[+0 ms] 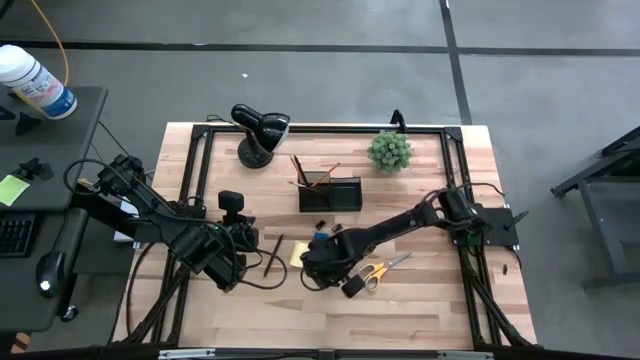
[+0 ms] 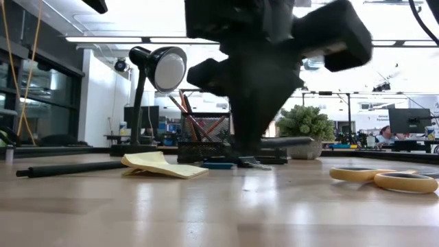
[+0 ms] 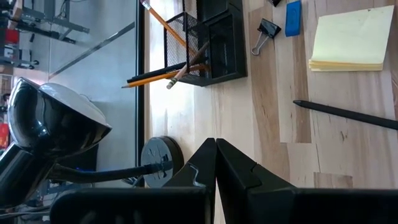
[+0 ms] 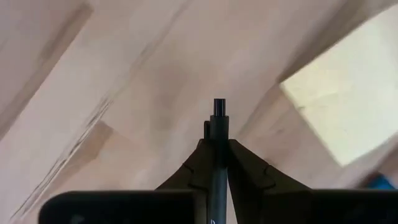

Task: Pick and place office supplies into organizer
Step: Put the right black pen into the black desk organizer

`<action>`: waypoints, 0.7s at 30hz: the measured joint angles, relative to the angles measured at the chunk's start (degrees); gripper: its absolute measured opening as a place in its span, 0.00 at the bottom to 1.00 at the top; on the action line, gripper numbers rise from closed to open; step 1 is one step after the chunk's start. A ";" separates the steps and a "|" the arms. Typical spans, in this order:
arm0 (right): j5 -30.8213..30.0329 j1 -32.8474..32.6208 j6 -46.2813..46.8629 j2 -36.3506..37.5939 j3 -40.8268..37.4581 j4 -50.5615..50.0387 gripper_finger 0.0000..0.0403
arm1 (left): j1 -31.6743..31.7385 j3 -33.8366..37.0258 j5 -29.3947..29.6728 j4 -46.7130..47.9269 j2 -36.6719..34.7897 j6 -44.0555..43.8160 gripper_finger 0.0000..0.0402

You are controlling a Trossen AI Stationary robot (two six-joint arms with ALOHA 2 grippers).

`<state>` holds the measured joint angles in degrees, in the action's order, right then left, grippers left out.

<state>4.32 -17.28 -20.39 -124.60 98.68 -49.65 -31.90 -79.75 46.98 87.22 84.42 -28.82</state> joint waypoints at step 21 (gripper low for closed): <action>9.63 8.32 6.19 0.20 14.72 -8.98 0.07 | -0.55 0.01 -4.79 2.84 0.00 -0.22 0.00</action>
<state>13.95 -8.96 -14.19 -124.40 113.39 -58.63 -32.45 -79.73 42.19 90.06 84.42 -29.04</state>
